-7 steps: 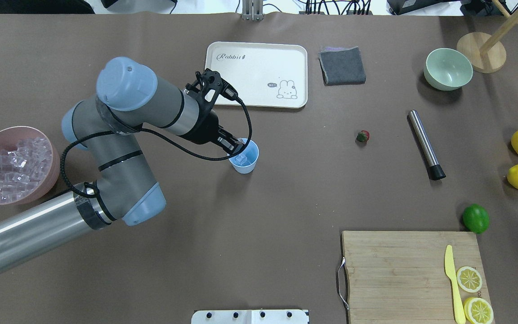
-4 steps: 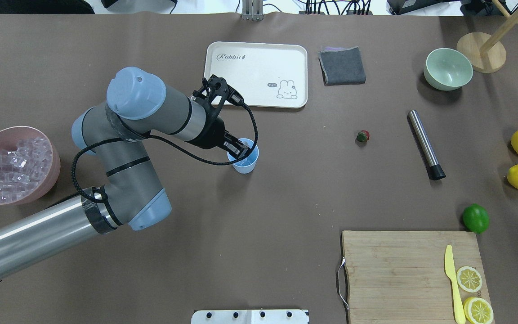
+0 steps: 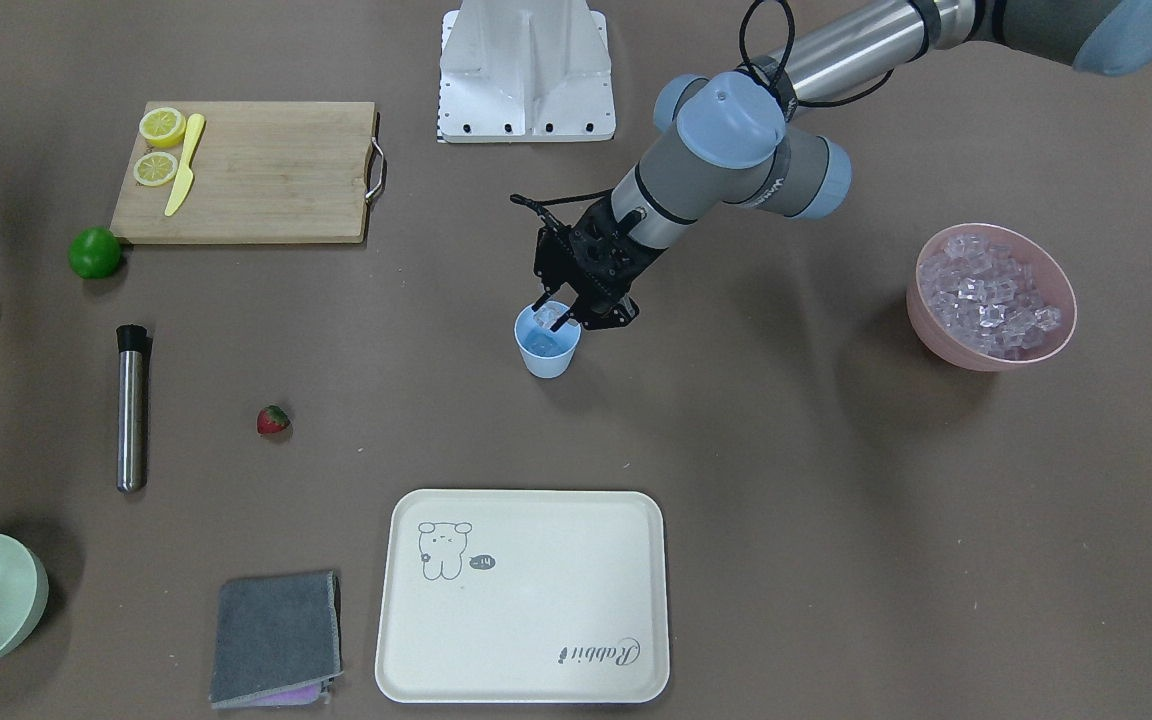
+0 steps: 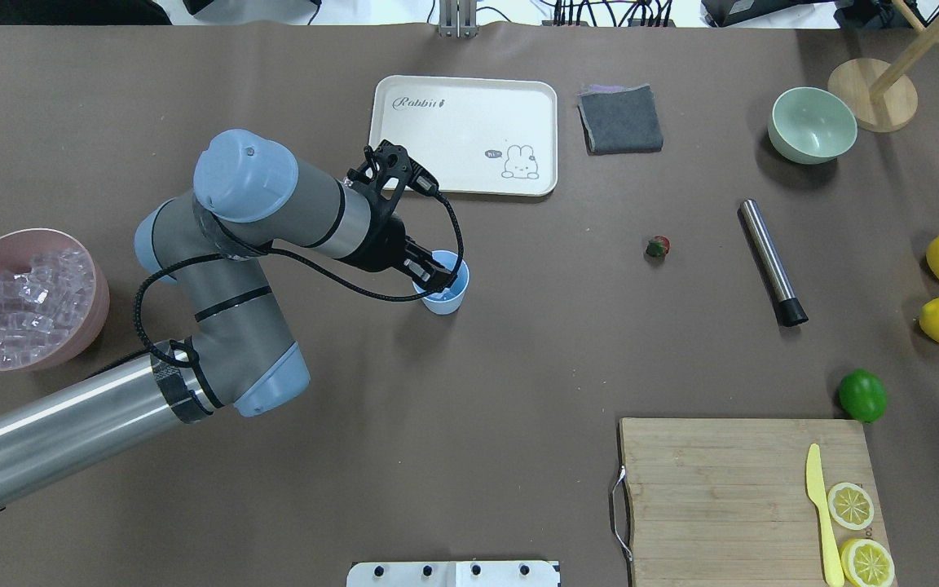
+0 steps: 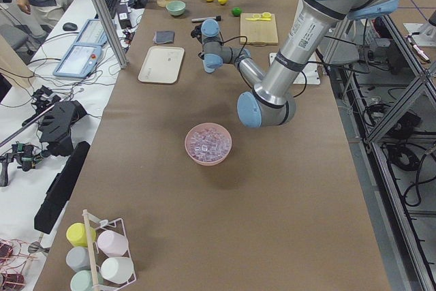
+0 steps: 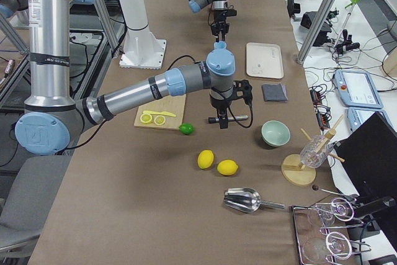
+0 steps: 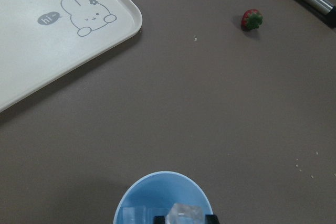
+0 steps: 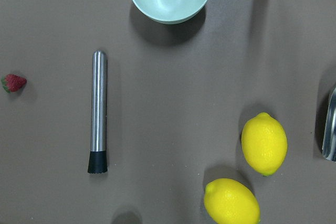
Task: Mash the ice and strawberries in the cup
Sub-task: 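Open the left gripper to drop the ice into the cup, then withdraw the left arm to rest while the right arm starts reaching out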
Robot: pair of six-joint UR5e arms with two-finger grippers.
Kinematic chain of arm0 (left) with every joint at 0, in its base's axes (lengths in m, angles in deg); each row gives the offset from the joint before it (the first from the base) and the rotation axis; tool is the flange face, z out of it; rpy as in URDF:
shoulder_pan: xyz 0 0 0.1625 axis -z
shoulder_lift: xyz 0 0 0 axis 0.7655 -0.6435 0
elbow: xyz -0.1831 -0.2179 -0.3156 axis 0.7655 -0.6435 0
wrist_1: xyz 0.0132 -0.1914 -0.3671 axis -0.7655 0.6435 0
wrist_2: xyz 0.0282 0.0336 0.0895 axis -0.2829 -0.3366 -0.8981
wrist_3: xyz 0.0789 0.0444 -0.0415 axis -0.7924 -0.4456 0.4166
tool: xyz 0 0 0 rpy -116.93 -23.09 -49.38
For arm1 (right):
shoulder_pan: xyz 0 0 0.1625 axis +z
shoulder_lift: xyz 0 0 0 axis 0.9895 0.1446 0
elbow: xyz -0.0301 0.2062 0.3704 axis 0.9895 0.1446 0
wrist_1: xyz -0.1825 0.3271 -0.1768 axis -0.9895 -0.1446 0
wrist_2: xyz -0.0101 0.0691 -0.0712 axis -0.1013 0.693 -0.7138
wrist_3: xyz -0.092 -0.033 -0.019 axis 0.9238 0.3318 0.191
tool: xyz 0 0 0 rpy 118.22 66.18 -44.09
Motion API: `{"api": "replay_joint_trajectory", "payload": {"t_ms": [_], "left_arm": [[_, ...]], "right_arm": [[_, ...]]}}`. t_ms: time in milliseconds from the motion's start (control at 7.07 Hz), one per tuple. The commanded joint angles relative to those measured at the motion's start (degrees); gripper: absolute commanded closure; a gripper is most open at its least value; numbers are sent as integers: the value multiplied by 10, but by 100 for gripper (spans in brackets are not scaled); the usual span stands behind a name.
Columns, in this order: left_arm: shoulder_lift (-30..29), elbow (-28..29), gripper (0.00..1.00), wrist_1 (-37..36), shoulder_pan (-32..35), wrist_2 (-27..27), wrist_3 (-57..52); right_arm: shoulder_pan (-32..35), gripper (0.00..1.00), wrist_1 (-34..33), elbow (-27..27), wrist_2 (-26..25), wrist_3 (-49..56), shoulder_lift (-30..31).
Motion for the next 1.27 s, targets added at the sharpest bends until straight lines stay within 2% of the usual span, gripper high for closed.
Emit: {"api": "replay_joint_trajectory", "payload": {"t_ms": [0,283,565,707,848,989,1131], "left_arm": [[0,-2,3,14,2,1,8],[10,-21,3,-4,30,12,27],[47,-31,3,-17,97,82,18],[68,-47,3,-26,148,136,-9],[120,-100,3,-52,178,154,-11],[143,-127,3,-89,220,176,-20],[147,-126,3,-97,274,221,-70]], "right_arm": [[0,0,0,-2,1,-2,0],[0,0,-1,-2,-5,-2,-1],[-1,0,-3,12,-5,-5,0],[-3,0,-3,13,-1,-5,-4],[-13,0,-5,15,-4,-7,-24],[-20,0,-5,20,-5,-7,-41],[-25,0,-5,26,-7,-7,-55]]}}
